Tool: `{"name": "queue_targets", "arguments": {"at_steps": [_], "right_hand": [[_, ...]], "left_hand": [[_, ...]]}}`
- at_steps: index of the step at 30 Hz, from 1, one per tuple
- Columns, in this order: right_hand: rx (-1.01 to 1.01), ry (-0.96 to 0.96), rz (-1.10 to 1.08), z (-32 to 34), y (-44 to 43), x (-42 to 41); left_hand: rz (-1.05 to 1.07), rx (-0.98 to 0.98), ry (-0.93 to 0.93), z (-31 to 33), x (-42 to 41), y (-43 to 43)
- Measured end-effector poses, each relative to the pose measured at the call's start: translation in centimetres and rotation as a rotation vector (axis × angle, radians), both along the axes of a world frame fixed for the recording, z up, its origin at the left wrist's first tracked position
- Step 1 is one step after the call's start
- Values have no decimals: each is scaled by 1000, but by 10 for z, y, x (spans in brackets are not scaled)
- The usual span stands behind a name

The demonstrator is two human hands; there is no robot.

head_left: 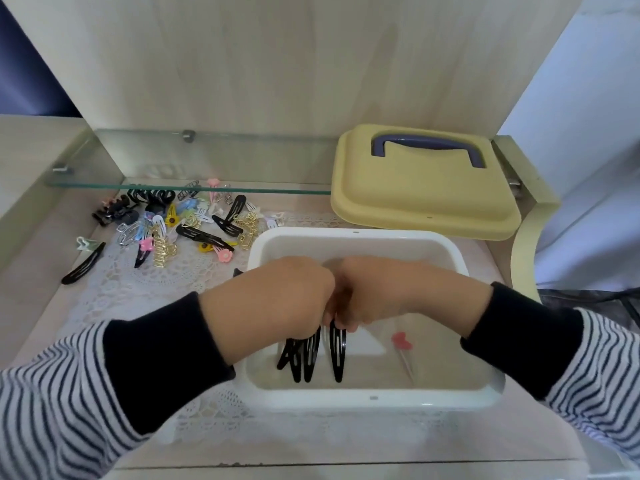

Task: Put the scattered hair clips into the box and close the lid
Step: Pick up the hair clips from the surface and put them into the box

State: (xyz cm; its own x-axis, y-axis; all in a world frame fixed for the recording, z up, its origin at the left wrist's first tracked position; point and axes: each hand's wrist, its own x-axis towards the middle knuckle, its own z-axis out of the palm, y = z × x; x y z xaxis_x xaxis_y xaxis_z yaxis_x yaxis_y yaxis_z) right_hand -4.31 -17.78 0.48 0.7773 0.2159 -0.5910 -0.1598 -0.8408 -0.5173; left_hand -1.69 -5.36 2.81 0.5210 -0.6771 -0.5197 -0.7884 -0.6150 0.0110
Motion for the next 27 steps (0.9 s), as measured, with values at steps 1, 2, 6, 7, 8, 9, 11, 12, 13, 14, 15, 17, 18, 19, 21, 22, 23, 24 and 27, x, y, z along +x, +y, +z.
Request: {"name": "queue_targets", "arguments": {"at_steps": [1, 2, 6, 7, 8, 9, 11, 12, 13, 14, 15, 17, 18, 19, 21, 22, 23, 24, 27], "right_hand": [[-4, -12, 5, -1, 0, 0], [-10, -22, 6, -1, 1, 0], [2, -10, -22, -3, 1, 2], [6, 0, -30, -3, 1, 2], [7, 8, -34, -3, 1, 2], [6, 16, -36, -2, 1, 2], [10, 31, -43, 0, 2, 1], [19, 32, -51, 1, 2, 0], [26, 25, -58, 2, 2, 0], [26, 7, -64, 3, 2, -1], [21, -19, -68, 5, 1, -1], [-6, -71, -62, 10, 1, -2], [-25, -87, -52, 14, 0, -3], [-44, -97, -40, 19, 0, -4], [-70, -106, -36, 29, 0, -7], [-80, -112, -42, 35, 0, -10], [-92, -124, -52, 41, 0, -14], [-101, -145, -63, 47, 1, -16], [-69, -246, -155, 62, 5, -26]], "left_hand": [[-10, -5, -11, -1, 0, 0], [-18, 4, -28, -1, -1, 1], [-44, 74, -97, 0, -4, 0], [-59, 92, -107, 0, -5, -1], [-70, 115, -114, 1, -6, -2], [-82, 147, -122, 2, -8, -3], [-100, 199, -146, 4, -11, -5], [-100, 200, -168, 6, -13, -5], [-101, 198, -195, 7, -13, -5], [-102, 194, -215, 11, -14, -4], [-113, 197, -230, 13, -15, -3], [-115, 175, -279, 16, -14, 1], [-106, 142, -303, 19, -14, 4], [-105, 102, -332, 22, -14, 8], [-98, -11, -390, 24, -11, 19], [-97, -79, -413, 26, -10, 25], [-100, -158, -432, 27, -10, 30], [-91, -245, -447, 29, -10, 38], [-9, -536, -462, 35, -9, 58]]}}
